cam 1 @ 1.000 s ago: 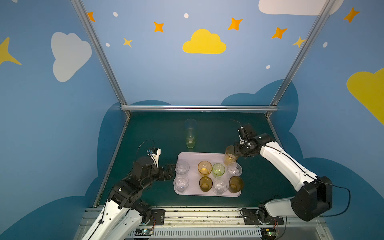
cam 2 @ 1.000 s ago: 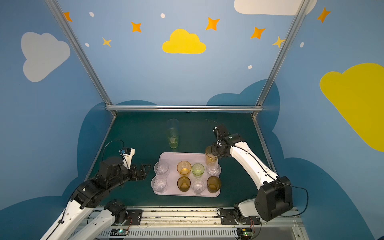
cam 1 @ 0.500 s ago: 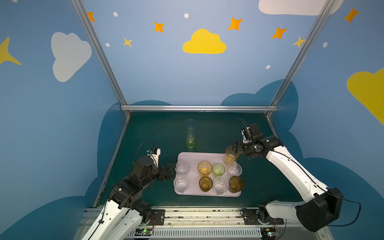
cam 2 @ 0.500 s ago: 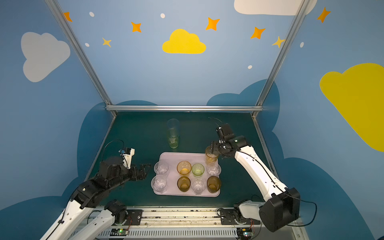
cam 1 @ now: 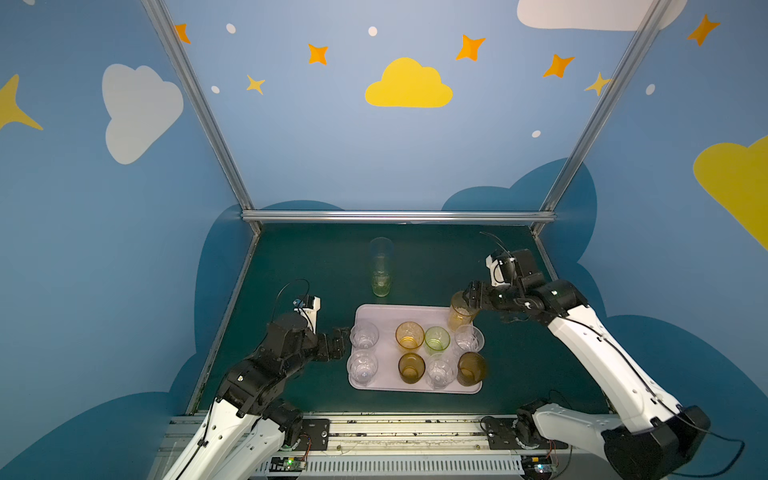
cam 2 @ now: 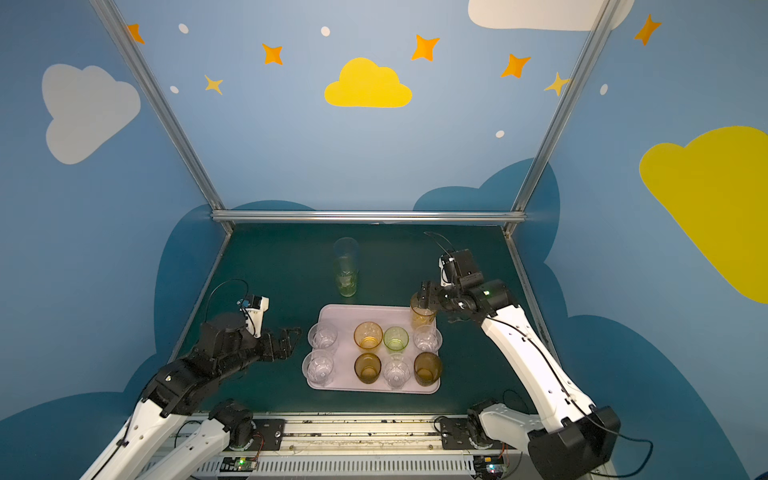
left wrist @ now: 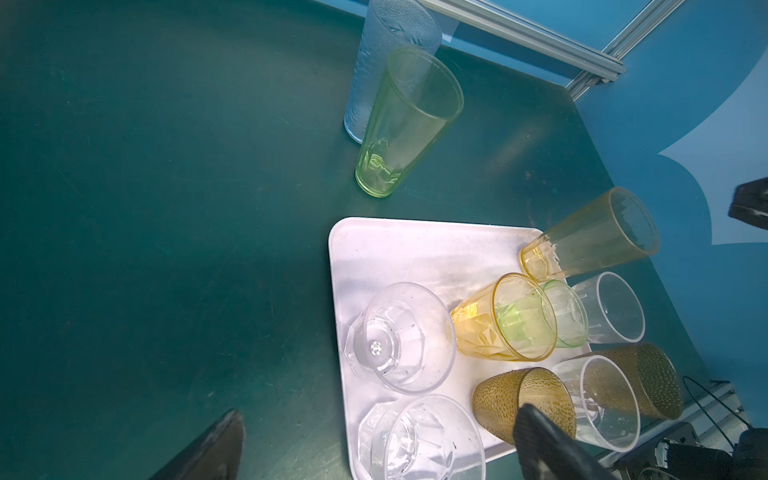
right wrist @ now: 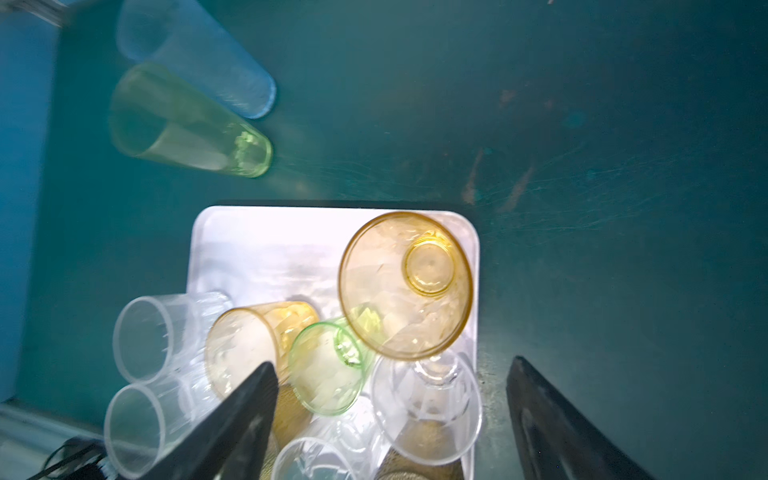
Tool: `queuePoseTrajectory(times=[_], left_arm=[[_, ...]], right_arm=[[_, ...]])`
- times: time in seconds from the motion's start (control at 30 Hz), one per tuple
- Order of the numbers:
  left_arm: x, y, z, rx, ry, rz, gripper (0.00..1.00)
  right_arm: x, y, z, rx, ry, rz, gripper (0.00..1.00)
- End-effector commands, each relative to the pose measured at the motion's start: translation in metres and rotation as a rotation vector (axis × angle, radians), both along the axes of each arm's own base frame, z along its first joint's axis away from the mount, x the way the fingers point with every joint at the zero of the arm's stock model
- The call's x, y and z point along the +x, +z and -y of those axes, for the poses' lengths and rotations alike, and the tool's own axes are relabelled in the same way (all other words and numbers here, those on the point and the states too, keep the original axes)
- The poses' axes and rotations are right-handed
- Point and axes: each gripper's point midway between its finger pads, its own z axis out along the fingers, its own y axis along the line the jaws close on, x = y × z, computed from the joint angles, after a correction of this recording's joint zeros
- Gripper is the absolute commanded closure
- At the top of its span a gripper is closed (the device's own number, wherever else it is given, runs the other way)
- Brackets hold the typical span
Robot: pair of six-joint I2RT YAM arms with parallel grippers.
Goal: Place the glasses into the tray
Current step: 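Reach the left gripper to the green glass while the right gripper withdraws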
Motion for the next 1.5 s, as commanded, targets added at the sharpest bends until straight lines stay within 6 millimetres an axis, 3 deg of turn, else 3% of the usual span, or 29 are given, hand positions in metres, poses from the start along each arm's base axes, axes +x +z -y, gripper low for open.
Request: queuePoseTrajectory(times=[0.0,0.33,0.63,0.8,0.93,1.27,1.47], left_arm=[[-0.001,-0.004,-0.003,0.017,0.009,-0.013,0.00],[0.004,-0.011,-0.010,0.056,0.055,-0.033,0.00],[0.014,0.007,-0.002,0.018,0.081,-0.081,0.00],[0.030,0.026,0.019,-0.038,0.061,-0.132,0.00],[0.044,0.026,0.035,-0.079,0.047,-0.169,0.00],[0.092,0.017,0.046,0.015,0.095,-0.207,0.00],[0.126,0.032,0.063,-0.061,0.083,-0.161,0.08]], right_arm=[[-0.011,0.005,-0.011,0.105,0.039,0.017,0.14],[-0.024,0.018,-0.014,0.155,0.079,0.064,0.14],[-0.044,0.025,-0.015,0.242,0.110,0.116,0.14],[-0.044,0.024,-0.015,0.257,0.110,0.158,0.14],[-0.046,0.023,-0.016,0.265,0.122,0.166,0.14],[-0.064,0.021,-0.015,0.302,0.151,0.176,0.14],[-0.070,0.021,-0.009,0.300,0.137,0.188,0.14]])
